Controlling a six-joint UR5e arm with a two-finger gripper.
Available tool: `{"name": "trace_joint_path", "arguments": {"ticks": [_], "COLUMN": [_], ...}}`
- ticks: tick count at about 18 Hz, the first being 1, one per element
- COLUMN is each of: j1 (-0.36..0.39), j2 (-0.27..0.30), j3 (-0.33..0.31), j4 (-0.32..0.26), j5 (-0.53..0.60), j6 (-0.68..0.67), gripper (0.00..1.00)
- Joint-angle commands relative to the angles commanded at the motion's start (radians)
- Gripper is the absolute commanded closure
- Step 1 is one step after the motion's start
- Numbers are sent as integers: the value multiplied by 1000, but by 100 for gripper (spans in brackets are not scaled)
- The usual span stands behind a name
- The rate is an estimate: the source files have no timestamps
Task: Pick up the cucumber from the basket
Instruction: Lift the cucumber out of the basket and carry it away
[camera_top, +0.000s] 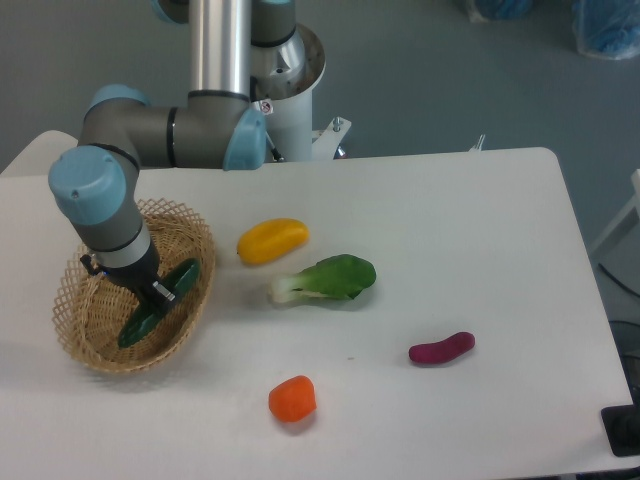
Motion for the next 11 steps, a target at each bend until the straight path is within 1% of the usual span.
{"name": "trace_joint_path", "arguments": {"ticks": [2,4,6,9,11], "j1": [35,72,127,181,204], "j2": [-3,-8,-24,-86,-127], "j3": [20,29,46,120,182], "j4": [-12,-12,-14,-20,-48], "j5": [-2,-5,-5,0,3], "j6": [26,67,129,189,212], "gripper": [85,85,85,85,85]}}
